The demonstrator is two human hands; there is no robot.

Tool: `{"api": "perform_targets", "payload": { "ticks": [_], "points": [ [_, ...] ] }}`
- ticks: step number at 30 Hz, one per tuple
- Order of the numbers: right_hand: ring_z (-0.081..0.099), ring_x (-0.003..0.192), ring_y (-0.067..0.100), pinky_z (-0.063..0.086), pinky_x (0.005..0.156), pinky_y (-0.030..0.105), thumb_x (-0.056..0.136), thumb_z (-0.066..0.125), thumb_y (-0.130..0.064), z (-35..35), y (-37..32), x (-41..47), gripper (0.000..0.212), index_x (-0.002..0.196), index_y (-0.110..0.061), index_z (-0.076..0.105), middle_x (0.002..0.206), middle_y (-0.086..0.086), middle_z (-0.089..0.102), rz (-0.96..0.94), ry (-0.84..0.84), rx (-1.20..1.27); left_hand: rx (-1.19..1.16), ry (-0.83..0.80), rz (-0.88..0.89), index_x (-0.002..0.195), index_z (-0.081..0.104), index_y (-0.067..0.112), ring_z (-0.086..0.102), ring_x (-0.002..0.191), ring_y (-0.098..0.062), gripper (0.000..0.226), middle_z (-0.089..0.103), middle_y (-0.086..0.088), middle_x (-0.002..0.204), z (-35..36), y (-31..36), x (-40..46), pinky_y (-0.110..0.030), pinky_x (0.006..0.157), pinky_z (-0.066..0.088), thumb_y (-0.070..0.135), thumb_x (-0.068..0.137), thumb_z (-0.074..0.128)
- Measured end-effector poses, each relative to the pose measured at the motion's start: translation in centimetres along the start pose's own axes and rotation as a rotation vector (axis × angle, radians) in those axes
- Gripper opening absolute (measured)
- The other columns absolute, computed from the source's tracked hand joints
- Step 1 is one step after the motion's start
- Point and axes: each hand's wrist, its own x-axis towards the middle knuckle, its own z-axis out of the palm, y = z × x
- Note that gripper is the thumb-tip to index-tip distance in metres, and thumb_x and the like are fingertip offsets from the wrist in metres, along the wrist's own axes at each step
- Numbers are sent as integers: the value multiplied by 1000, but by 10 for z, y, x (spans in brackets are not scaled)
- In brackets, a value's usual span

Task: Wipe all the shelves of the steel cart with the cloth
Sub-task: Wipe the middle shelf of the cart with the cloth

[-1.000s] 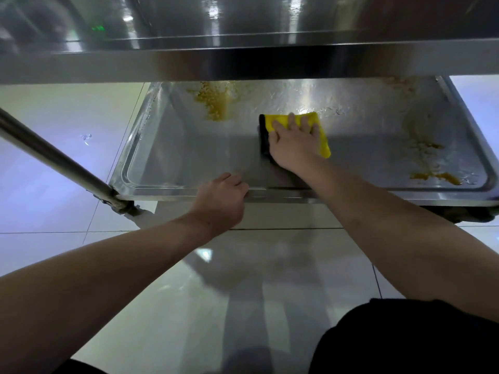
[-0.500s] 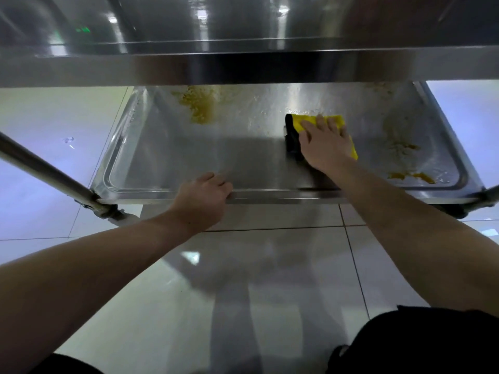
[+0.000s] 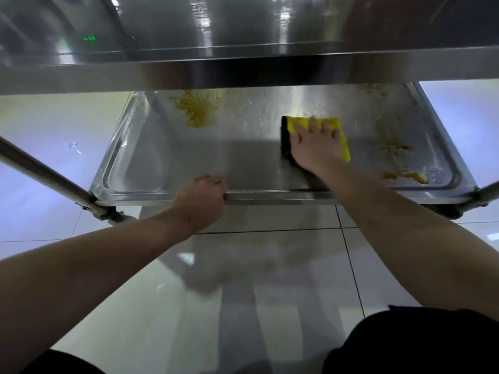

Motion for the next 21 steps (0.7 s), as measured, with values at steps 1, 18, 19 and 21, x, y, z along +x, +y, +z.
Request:
{"api": "perform_targets", "payload": {
  "ticks": [1,18,19,21],
  "points": [
    [7,159,40,3,127,61,106,13,-54,2,-15,-2,61,164,-37,21,175,6,6,-44,-9,-5,9,-20,-15,79,64,10,62,81,-37,20,62,-8,85,-3,2,0,-46,61,57,17,77,46],
    [7,161,31,4,127,58,103,14,-54,-8,97,1,62,163,-41,21,175,0,11,38,13,39,330,64,91,53,54,10,55,38,-29,10,53,-9,49,-27,19,18,-26,46,36,7,56,63],
    [7,161,31,4,128,58,103,14,-54,-9,106,0,62,163,-41,21,175,0,11,51,12,35,381,-8,65,62,59,11,62,50,-30,7,60,-8,60,-31,24,21,-27,51,34,8,65,64],
    [3,161,33,2,128,58,104,13,-53,-8,113,-3,61,164,-40,19,175,1,9,52,6,24,451,-200,-57,88,64,16,69,81,-29,7,68,-4,89,-41,36,27,-29,62,34,16,86,57]
  ]
}}
